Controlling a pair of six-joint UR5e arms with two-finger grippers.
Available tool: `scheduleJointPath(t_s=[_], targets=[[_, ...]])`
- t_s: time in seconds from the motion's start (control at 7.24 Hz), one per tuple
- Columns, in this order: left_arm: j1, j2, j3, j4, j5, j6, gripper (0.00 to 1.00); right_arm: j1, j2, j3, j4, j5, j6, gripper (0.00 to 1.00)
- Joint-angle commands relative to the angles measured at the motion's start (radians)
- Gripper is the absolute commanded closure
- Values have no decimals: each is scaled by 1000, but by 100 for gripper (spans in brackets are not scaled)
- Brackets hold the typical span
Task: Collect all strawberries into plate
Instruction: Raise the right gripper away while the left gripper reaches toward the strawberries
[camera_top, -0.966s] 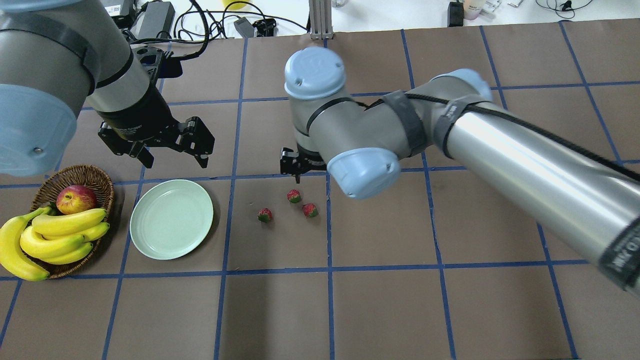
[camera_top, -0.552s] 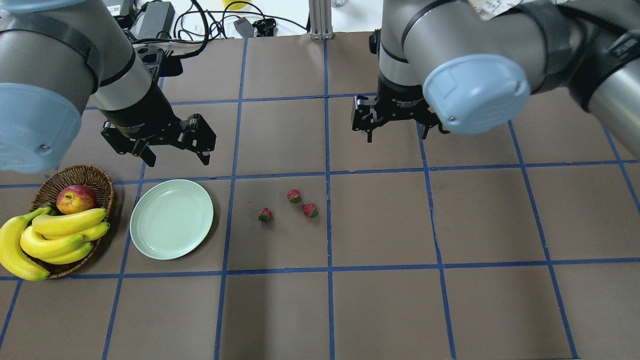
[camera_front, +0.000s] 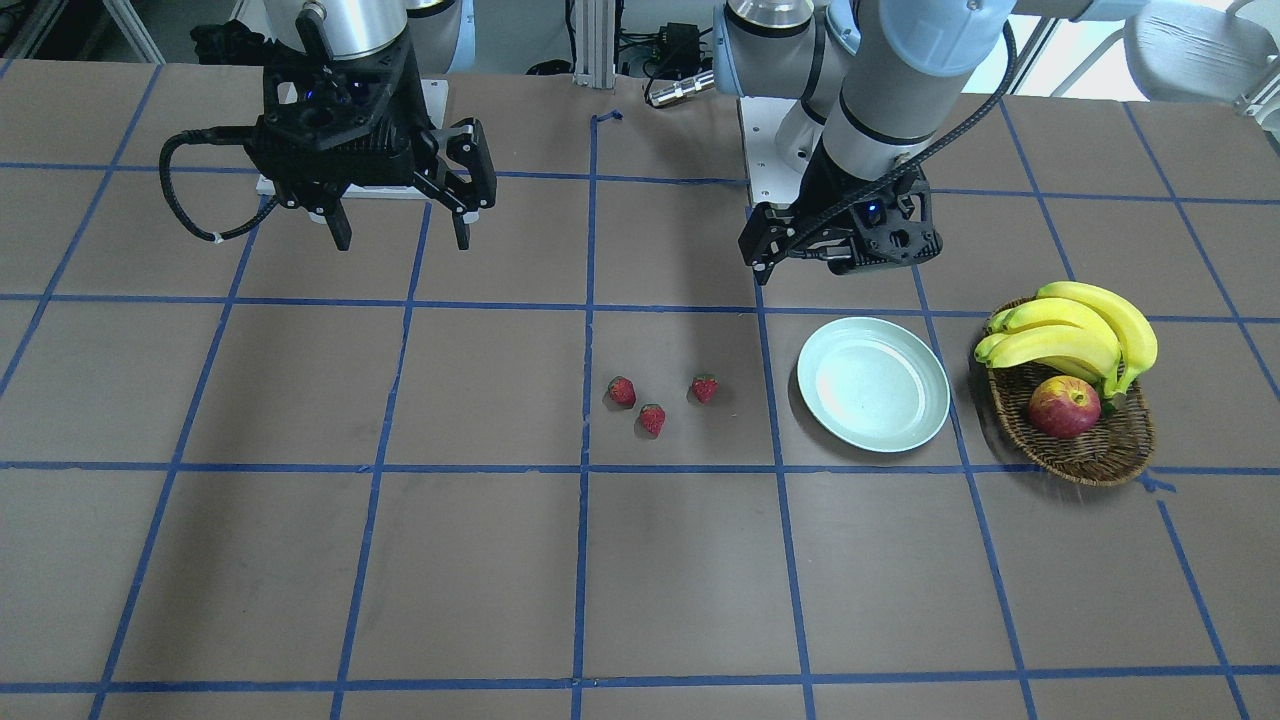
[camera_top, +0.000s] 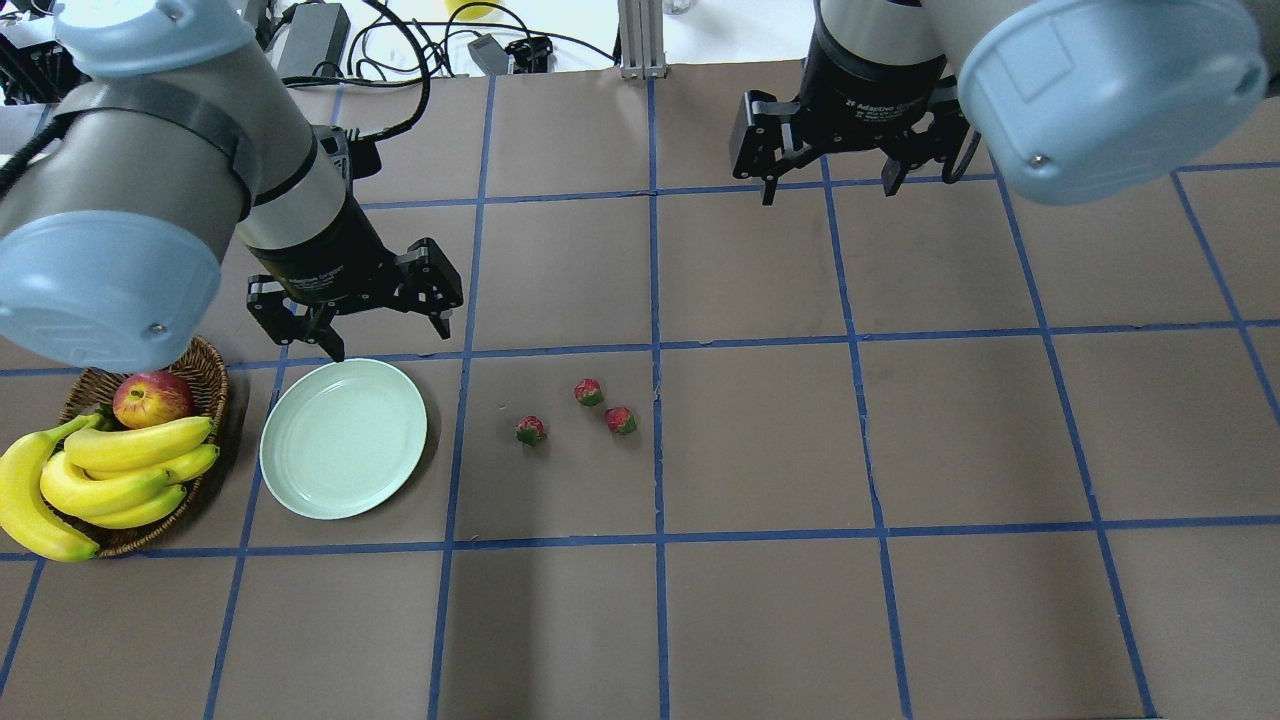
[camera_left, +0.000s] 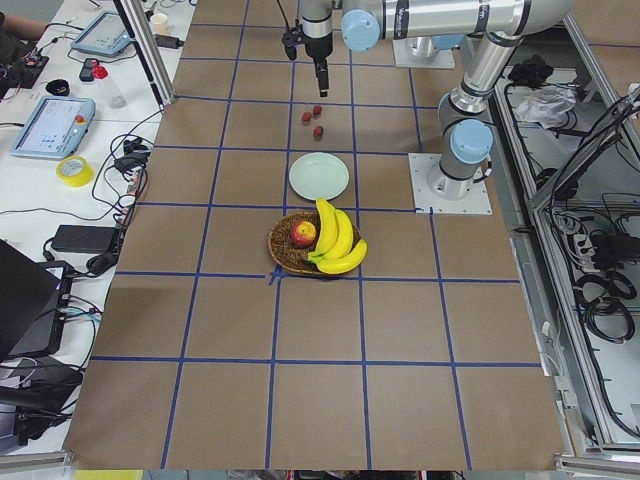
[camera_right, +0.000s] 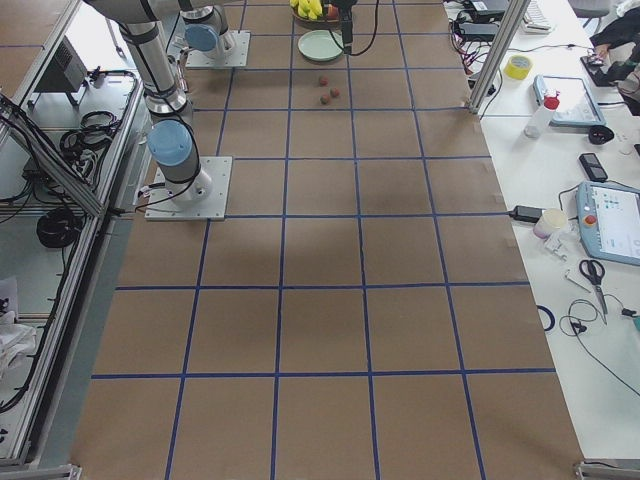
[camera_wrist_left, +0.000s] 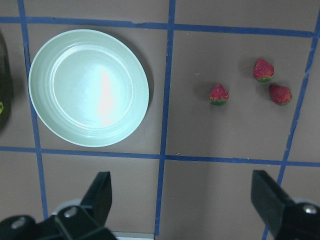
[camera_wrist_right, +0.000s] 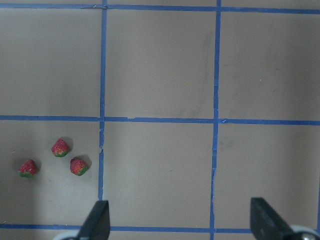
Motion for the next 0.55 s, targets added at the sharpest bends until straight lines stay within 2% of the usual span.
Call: scheduleJointPath(t_s=[0.0,0.14,0.41], targets=[[-58,-31,-83,79,-4,-93,0,-74,-10,0,-33,14,3,0],[-79,-48,-126,120,-4,-91,0,-155,-22,0,-29,25,-14,0],[-85,-87,-195,180,-6,-84,0,-154,-36,9,-30,25,-14,0]])
